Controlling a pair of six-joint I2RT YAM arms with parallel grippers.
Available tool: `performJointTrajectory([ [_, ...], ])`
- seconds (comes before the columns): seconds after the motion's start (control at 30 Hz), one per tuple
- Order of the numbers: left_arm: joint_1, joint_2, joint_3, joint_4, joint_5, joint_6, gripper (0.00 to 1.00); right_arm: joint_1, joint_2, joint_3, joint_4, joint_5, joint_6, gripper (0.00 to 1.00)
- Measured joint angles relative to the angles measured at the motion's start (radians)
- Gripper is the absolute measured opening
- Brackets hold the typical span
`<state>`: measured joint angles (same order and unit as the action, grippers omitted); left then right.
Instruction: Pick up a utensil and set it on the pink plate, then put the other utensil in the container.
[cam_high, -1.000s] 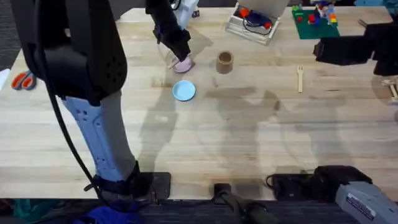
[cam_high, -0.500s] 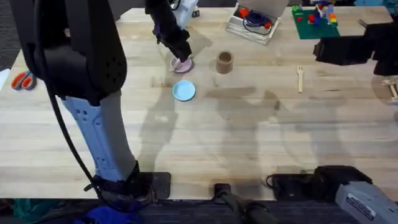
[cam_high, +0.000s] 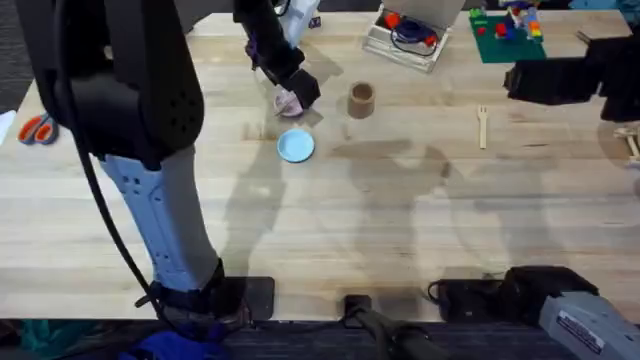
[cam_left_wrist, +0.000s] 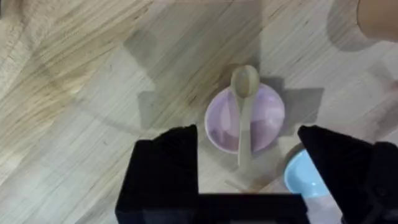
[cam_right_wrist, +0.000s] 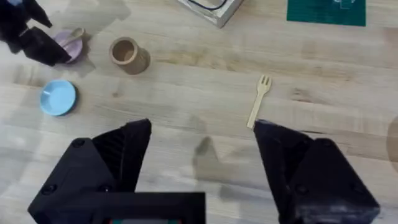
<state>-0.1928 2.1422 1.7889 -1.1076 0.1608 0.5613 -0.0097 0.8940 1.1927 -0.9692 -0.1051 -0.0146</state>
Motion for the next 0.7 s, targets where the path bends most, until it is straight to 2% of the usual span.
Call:
performJointTrajectory([
  [0.2,0.000,0.000,0.000,-0.004,0.002,0.007,0.992,0.000,0.000,0.000,0.000,0.000,0.000,0.996],
  [0.47,0.000,-0.006,0.000,-0.093,0.039,0.042,0.995,0.000,0.000,0.000,0.000,0.000,0.000,0.996],
  [0.7,0.000,-0.123,0.000,-0.113,0.054,0.065,0.995,0.000,0.000,0.000,0.000,0.000,0.000,0.996],
])
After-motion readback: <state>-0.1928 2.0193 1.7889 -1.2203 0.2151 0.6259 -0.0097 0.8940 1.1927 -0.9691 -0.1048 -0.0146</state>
